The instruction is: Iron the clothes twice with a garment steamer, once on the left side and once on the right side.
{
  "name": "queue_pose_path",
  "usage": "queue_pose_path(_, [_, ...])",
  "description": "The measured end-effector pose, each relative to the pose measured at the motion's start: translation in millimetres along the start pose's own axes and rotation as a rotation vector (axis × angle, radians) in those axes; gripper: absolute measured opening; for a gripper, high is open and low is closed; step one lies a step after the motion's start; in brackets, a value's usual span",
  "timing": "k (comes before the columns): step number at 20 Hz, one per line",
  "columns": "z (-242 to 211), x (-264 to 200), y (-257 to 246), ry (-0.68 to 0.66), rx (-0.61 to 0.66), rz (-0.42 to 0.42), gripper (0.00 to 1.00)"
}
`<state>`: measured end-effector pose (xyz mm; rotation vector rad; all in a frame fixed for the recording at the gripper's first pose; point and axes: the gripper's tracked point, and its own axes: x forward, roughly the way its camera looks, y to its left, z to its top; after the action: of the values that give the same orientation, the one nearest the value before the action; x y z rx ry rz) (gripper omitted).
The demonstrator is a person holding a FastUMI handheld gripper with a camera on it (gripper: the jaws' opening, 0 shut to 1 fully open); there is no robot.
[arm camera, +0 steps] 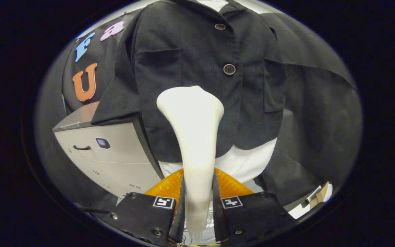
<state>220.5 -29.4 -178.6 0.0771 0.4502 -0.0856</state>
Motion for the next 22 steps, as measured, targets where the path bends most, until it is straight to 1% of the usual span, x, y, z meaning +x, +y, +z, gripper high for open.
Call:
queue_pose_path(3, [3,-15,-5,-0.011,0.016,0.015,0.37])
queue_pose_path(7, [15,-51,-40,-0.047,0.042,0.017,0.37])
queue_pose_path(11, [40,-85,-85,-0.094,0.09,0.004,0.37])
queue_pose_path(13, [59,-99,-109,-0.125,0.107,-0.006,0.37])
queue_pose_path(17, [107,-117,-140,-0.195,0.135,-0.01,0.37])
queue_pose_path(22, [178,-124,-157,-0.277,0.149,0.006,0.37])
